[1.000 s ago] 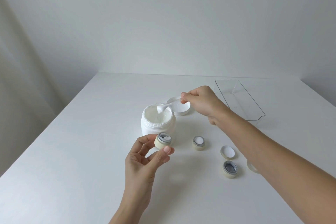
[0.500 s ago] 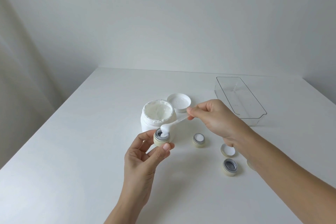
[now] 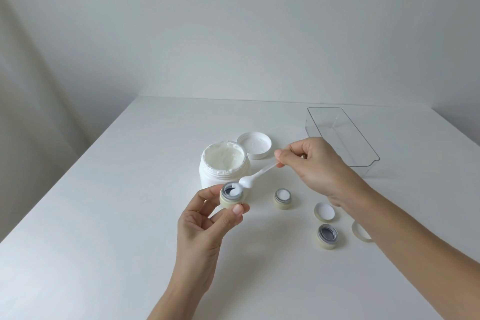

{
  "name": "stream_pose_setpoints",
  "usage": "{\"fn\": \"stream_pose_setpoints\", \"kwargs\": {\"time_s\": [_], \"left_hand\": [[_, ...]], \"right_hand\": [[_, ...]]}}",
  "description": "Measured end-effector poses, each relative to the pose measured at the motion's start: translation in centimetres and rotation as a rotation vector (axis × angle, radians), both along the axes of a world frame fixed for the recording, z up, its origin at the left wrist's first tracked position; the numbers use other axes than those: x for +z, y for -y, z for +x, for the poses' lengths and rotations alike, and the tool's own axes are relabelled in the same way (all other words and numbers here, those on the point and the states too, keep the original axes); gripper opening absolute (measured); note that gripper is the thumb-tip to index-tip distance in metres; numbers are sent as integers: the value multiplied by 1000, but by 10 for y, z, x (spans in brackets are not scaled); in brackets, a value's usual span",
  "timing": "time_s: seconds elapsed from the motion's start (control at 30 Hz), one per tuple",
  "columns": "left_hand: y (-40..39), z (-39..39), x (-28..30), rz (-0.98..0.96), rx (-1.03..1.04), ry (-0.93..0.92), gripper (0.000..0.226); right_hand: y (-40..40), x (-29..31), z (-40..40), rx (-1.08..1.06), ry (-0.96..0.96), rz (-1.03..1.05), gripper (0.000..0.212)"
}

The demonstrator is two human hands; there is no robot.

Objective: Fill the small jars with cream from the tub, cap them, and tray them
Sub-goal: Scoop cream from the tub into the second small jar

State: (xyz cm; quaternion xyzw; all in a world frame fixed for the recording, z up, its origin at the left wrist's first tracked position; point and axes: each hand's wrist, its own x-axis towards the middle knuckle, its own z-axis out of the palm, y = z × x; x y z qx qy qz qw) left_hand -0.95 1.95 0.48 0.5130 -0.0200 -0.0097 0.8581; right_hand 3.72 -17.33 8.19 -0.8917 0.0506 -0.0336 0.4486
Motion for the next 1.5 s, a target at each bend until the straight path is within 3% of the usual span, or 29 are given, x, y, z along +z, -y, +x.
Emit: {"fn": "stream_pose_setpoints", "kwargs": {"time_s": [0.13, 0.3, 0.53, 0.67, 0.97, 1.1, 1.23, 1.33, 1.5], "left_hand": [[0, -1, 0, 13, -10, -21, 29], [0, -2, 0, 10, -25, -35, 24], [0, -2, 1, -29, -24, -53, 20], [0, -1, 1, -46, -20, -60, 18], [0, -1, 1, -51, -6, -57, 20], [0, 0, -1, -47, 3, -39, 24], [0, 1, -5, -37, 2, -10, 29], [-1, 1, -6, -27, -2, 12, 31], [1, 1, -6, 8, -32, 32, 35]], "right_hand": [[-1, -2, -8, -3, 121, 93, 32], [-18, -10, -22, 3, 418, -3, 20], [-14, -22, -32, 81, 951, -373, 22], [-3, -31, -35, 141, 1124, -501, 20], [11, -27, -38, 84, 1114, -432, 5], [11, -17, -33, -34, 1019, -304, 18], [-1, -6, -19, -106, 883, -227, 15], [-18, 1, -4, -83, 798, -283, 11], [-43, 3, 26, 105, 645, -600, 17]]}}
